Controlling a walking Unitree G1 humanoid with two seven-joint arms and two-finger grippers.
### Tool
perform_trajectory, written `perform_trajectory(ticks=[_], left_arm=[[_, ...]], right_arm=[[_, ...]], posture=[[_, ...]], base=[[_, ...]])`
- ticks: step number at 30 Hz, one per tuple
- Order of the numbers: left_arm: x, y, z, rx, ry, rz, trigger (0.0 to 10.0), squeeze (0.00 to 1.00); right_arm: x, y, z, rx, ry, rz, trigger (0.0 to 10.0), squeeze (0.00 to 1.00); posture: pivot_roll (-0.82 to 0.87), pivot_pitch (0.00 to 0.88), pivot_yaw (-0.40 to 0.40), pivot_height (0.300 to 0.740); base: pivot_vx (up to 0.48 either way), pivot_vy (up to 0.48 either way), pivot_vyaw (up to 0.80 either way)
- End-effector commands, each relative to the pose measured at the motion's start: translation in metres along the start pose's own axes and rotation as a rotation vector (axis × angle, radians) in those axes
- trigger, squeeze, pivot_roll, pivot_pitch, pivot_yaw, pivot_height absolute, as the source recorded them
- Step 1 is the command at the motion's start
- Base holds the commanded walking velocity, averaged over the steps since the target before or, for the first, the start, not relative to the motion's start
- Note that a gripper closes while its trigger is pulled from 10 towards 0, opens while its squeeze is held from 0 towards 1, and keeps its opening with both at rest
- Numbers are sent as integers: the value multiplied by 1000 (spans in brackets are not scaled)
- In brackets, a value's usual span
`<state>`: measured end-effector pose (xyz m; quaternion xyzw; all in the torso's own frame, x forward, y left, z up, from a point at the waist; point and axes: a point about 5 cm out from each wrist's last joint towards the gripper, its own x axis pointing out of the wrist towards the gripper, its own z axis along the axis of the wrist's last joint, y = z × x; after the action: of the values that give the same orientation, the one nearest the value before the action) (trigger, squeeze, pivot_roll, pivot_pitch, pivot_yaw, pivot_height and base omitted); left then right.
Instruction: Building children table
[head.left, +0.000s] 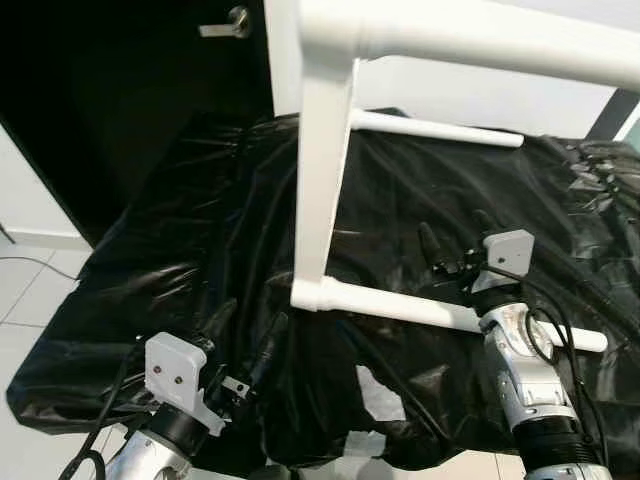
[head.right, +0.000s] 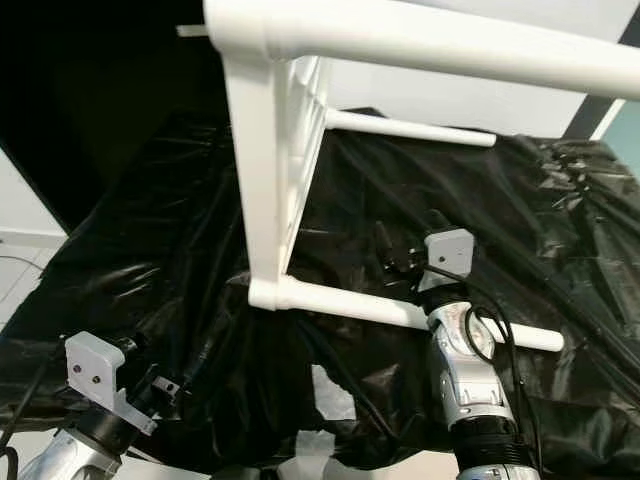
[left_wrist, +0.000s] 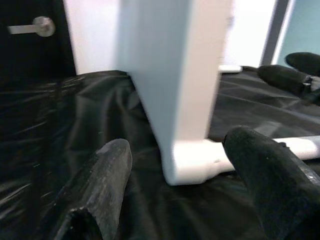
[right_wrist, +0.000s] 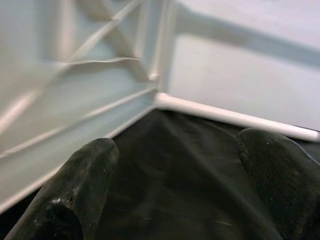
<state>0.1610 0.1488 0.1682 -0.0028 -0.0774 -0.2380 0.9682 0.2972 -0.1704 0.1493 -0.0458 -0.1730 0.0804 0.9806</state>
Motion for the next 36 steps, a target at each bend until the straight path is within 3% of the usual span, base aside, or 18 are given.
perform_trajectory(ticks=[1,10,19,36], left_arm=[[1,-3,1,0,-4,-16,10000,0],[1,-5,0,5,-10,-31,10000,0],[1,-6,-2,16,-16,-24,10000,0],[2,-5,-2,-22,-35,-25,10000,0]], right_arm=[[-1,-3,-1,-6,1,-9,10000,0],[-2,-5,-1,-5,-2,-22,10000,0],[-1,-6,-1,-1,-3,-22,10000,0],[2,-9,0,-35,-3,-13,10000,0]], posture=[[196,82,-52,740],[189,84,-48,740],[190,78,-50,740],[187,67,-46,740]], base=[[0,0,0],[0,0,0],[0,-433,0],[0,0,0]])
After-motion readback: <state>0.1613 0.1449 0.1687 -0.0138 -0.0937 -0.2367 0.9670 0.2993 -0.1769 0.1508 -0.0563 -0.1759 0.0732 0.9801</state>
